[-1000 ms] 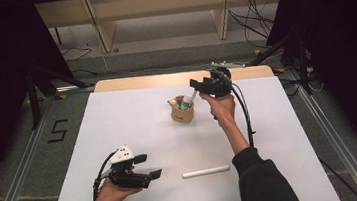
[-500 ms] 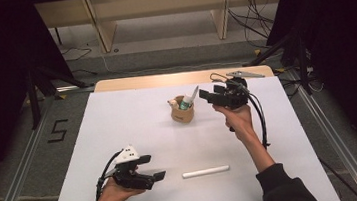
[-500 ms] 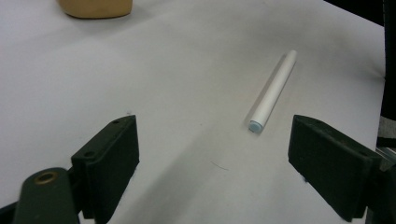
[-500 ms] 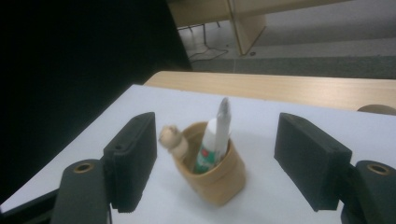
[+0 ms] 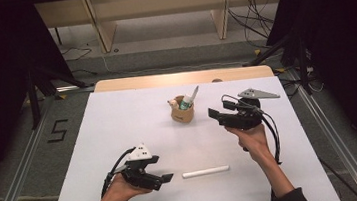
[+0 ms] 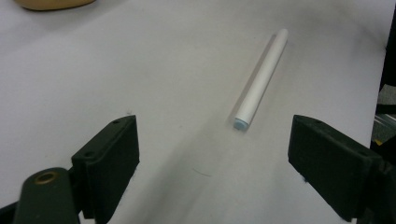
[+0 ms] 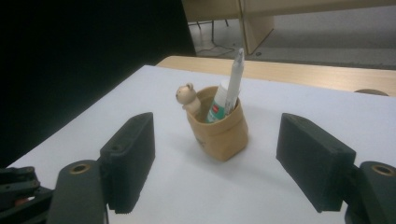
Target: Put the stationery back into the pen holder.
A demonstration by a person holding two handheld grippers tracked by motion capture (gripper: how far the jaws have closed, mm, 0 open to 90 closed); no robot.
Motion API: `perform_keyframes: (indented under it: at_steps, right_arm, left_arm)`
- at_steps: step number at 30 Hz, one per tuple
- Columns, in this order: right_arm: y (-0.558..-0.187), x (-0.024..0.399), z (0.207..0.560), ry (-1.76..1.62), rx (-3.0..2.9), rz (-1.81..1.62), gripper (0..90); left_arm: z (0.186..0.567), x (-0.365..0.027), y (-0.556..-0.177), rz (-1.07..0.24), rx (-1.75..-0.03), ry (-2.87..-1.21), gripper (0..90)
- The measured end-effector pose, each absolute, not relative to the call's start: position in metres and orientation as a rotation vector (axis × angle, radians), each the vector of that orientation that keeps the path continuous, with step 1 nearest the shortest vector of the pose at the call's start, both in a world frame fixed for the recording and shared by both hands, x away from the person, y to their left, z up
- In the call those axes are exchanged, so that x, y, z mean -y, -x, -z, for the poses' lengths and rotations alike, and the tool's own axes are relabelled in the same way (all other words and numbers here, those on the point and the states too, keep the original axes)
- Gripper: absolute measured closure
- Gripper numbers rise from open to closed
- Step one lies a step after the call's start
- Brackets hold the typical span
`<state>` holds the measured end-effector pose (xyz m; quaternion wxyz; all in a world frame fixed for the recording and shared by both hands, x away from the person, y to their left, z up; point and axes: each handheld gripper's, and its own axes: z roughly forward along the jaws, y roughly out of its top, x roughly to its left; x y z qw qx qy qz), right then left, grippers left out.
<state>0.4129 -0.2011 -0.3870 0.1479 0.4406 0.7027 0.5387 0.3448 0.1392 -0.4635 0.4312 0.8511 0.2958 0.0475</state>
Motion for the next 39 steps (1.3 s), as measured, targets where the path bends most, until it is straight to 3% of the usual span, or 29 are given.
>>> perform_keyframes:
  at_steps: [20,39]
  right_arm:
    - [-0.352,0.214,0.412,-1.162,-2.048,-1.575,27.8]
    - [-0.318,0.223,0.430,-1.146,-2.100,-1.539,26.1]
  left_arm:
    - [0.455,-0.108,-0.362,-0.087,-0.680,-2.262,16.4]
    - [0.455,-0.071,-0.371,-0.061,-0.544,-2.421,26.4]
